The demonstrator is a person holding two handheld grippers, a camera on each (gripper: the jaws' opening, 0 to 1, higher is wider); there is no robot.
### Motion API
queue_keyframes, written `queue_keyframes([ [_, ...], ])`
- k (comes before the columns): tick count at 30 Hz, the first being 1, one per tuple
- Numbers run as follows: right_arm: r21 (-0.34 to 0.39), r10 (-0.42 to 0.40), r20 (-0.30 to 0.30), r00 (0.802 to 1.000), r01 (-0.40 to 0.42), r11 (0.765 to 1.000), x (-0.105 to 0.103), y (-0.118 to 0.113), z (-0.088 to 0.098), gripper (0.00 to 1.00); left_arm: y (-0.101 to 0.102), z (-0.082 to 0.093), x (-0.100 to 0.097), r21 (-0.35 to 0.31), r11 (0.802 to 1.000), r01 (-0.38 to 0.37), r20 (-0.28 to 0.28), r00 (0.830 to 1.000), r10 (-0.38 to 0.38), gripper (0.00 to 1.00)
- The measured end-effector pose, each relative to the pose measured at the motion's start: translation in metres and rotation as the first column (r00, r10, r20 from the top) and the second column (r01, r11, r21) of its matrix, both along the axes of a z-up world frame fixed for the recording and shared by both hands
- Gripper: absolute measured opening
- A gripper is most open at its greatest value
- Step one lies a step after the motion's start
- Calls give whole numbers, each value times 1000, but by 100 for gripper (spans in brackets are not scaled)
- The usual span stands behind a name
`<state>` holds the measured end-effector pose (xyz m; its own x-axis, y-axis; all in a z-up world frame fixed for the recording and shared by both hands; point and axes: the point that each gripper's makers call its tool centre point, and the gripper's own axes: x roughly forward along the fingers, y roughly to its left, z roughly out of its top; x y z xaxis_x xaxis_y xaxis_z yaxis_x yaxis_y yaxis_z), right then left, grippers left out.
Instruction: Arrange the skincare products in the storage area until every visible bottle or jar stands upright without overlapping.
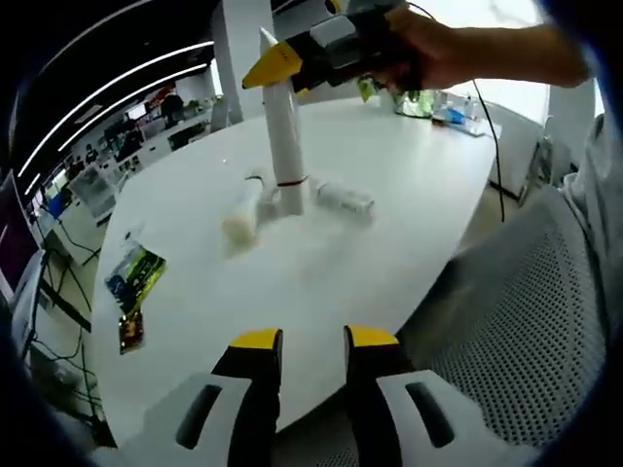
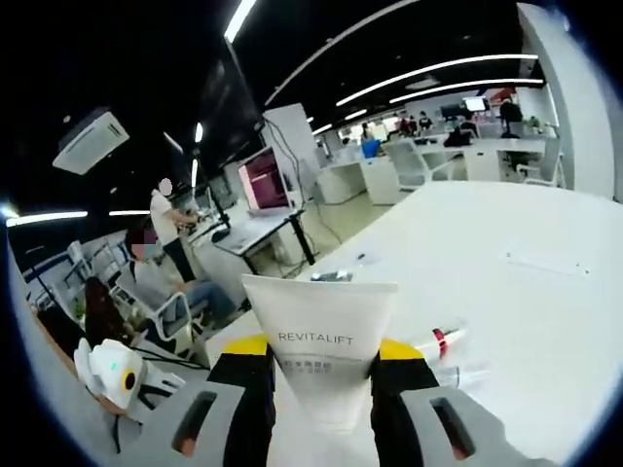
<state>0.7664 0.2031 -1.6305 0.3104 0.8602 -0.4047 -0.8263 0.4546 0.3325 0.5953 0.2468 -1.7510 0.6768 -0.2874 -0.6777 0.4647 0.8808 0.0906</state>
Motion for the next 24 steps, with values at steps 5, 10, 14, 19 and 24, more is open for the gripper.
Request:
queue_keyframes([
  [5,-6,-42,13,999,42,999,22,-9,2,34,1,-3,-1,4,1000,0,-15,1000,0,19],
  [10,-8,-88,41,995,89,996,47,-19,6,34,-1,-6,-2,5,1000,10,-33,999,-9,17],
  [14,-11,-124,65,990,125,992,63,-26,9,34,-1,-8,-3,14,1000,15,-40,999,-14,17],
  [19,-16,-167,78,983,169,986,79,-36,6,34,-3,-8,-4,15,1000,23,-37,999,-22,18],
  [24,-23,-202,101,974,205,978,93,-44,8,34,-3,-11,-4,23,999,29,-43,999,-28,26],
])
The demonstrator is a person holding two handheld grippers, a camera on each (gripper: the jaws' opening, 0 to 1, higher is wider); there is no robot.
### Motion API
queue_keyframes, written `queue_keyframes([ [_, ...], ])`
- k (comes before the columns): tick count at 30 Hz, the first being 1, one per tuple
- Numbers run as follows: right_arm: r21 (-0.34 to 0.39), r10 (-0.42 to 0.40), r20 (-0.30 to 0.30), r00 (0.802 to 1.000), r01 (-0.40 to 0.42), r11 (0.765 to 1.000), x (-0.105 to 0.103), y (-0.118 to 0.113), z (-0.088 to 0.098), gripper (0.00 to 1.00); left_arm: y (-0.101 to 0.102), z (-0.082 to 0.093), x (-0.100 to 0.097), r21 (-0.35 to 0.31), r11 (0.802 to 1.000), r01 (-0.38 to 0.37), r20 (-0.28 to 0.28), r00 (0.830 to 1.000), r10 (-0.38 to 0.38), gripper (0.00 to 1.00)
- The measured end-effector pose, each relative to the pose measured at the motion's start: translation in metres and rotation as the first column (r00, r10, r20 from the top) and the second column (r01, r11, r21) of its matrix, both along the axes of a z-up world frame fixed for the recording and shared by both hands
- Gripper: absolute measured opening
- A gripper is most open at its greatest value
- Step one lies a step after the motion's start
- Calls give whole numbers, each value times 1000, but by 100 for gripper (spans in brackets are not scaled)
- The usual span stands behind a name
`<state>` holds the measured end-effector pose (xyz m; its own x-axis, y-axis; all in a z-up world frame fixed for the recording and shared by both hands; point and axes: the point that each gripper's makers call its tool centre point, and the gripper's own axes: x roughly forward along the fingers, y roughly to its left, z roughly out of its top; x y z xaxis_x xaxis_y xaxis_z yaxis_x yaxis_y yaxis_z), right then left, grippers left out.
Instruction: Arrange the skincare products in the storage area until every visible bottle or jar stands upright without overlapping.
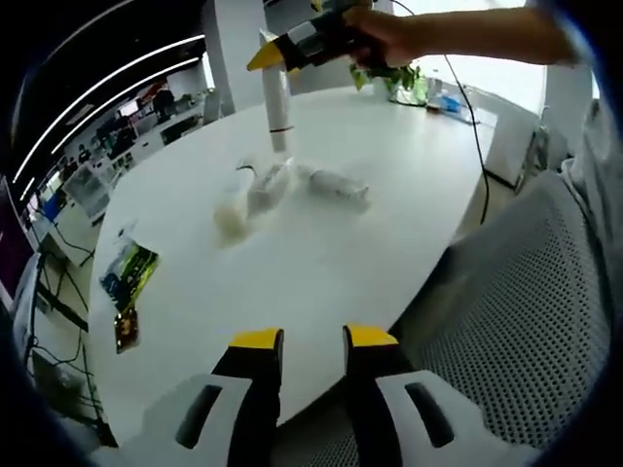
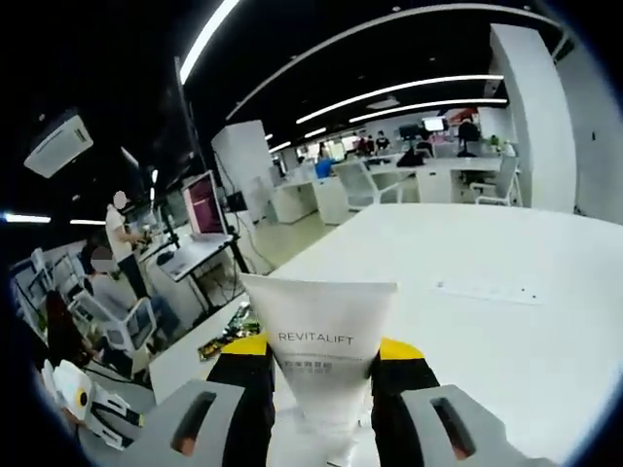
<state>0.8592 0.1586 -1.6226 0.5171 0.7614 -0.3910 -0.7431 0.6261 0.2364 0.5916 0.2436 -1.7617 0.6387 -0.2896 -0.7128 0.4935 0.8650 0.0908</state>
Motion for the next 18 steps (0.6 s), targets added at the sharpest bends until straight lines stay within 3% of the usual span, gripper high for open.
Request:
queue_keyframes([
  [6,-17,-21,27,999,22,1000,15,-7,1,34,1,-1,1,12,1000,1,-2,1000,-1,33],
  [18,-34,-82,44,996,83,996,48,-20,-7,34,1,-4,-1,11,1000,8,-24,1000,-8,31],
])
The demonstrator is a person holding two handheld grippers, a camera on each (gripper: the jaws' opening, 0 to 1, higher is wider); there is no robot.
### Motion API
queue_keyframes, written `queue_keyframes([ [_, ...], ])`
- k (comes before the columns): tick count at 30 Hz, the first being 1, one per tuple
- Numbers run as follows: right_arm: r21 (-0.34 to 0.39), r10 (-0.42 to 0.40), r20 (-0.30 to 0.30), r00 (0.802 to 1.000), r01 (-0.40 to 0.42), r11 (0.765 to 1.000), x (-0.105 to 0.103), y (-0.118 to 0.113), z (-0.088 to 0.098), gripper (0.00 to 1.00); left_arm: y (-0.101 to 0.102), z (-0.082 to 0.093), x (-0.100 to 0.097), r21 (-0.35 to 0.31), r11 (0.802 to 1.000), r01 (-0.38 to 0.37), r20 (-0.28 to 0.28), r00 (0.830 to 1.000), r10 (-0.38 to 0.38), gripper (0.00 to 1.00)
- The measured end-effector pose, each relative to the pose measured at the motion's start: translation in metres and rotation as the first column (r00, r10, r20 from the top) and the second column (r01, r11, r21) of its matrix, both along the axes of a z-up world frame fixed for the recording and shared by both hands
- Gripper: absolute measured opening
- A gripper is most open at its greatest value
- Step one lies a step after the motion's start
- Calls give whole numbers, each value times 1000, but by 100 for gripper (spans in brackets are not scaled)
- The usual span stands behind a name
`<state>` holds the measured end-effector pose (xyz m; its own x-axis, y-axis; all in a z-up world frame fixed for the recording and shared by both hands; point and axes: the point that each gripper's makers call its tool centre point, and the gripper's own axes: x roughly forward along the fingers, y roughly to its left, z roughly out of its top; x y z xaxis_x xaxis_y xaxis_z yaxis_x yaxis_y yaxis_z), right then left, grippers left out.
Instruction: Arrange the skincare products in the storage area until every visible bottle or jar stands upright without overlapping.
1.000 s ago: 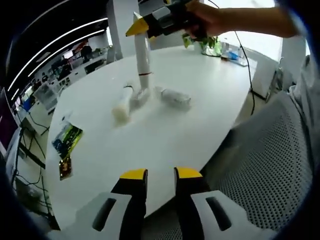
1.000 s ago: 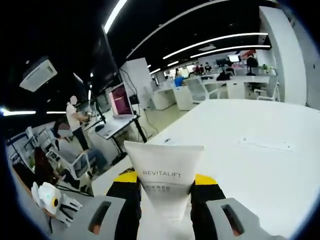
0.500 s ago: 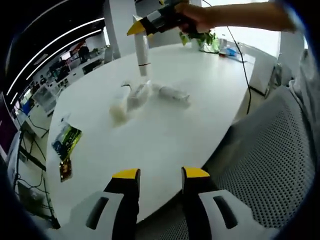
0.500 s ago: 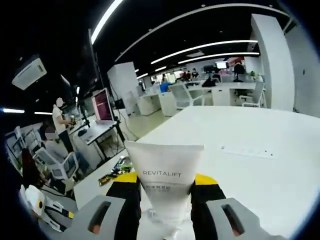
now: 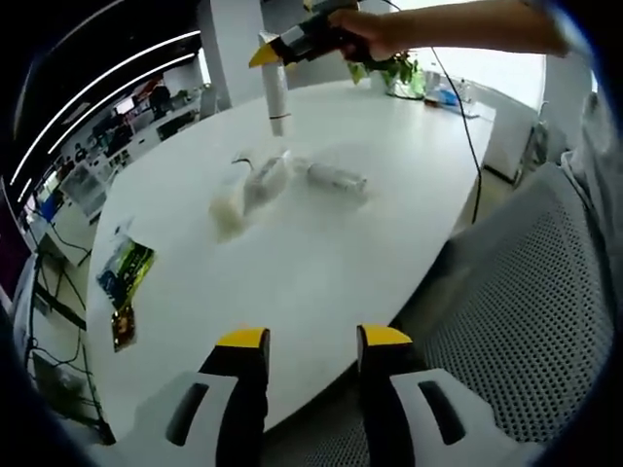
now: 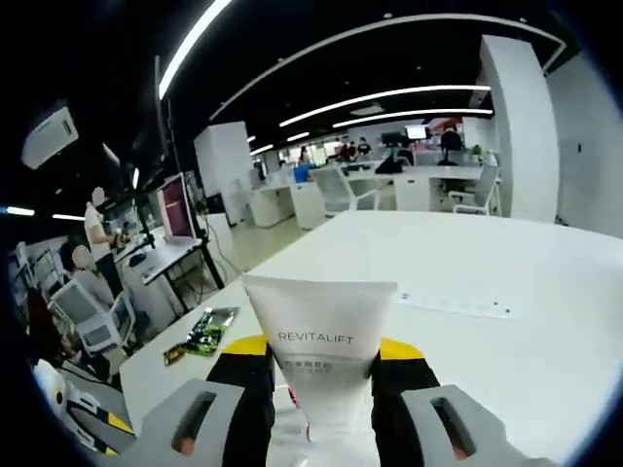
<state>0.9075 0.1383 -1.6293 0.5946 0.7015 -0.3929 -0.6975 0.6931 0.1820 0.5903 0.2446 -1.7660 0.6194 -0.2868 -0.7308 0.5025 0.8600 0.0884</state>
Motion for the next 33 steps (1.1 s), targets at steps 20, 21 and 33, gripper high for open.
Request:
queue_keyframes([
  [20,-68,-77,3,997,77,995,54,-4,-24,34,0,-5,-1,6,1000,2,-22,1000,-2,29],
  [21,-73,-81,7,997,81,994,57,-4,-25,34,1,-5,-1,8,1000,2,-24,1000,-2,29],
  [33,-124,-140,9,990,140,982,82,1,-43,34,2,-7,-2,30,1000,2,-28,1000,-2,26],
])
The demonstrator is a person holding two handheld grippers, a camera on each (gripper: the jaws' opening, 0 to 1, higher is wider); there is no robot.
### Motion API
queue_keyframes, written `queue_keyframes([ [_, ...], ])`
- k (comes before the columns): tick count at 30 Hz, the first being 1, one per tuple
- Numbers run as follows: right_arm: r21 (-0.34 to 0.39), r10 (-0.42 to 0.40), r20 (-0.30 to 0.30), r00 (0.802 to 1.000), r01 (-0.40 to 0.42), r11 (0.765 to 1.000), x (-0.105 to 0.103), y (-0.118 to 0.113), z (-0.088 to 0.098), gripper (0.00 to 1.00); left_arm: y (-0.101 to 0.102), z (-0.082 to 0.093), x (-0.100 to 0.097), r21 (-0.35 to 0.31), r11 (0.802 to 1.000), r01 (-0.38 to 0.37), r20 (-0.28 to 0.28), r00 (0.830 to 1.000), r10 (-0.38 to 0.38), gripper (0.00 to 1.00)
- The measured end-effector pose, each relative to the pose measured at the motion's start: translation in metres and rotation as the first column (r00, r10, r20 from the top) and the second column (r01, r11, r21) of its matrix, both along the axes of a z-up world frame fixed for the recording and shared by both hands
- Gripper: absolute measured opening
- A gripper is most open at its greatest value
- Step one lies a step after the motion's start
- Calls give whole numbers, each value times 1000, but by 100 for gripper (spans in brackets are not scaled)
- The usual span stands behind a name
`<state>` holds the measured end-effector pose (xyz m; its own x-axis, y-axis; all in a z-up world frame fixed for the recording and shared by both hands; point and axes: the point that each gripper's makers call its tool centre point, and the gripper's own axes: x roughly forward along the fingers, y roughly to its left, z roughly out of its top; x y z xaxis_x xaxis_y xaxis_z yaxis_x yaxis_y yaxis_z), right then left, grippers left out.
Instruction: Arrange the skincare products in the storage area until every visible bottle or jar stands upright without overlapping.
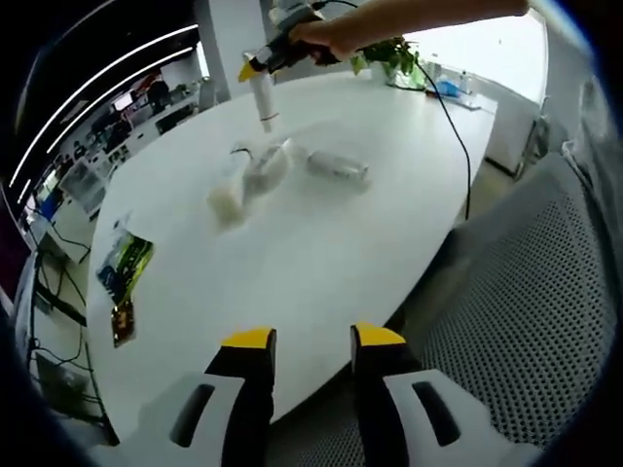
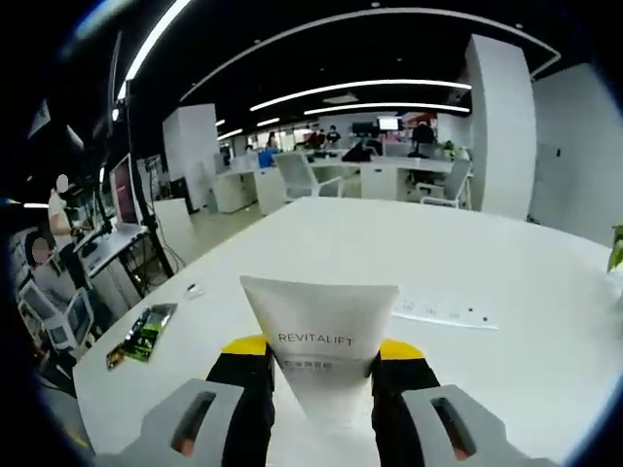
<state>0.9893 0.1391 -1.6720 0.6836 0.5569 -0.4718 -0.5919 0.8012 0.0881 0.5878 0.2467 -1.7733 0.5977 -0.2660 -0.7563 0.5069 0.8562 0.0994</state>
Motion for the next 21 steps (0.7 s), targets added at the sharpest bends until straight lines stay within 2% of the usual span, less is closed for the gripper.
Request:
queue_keyframes([
  [11,-36,-77,0,997,77,996,24,-7,-13,35,2,-1,0,6,1000,-6,-2,1000,6,26],
  [17,-76,-99,15,995,100,992,28,-10,-17,34,3,-2,0,8,1000,-6,-4,1000,6,25],
  [21,-74,-107,23,994,108,991,31,-9,-17,34,2,-2,-1,7,1000,-1,-11,1000,1,25],
])
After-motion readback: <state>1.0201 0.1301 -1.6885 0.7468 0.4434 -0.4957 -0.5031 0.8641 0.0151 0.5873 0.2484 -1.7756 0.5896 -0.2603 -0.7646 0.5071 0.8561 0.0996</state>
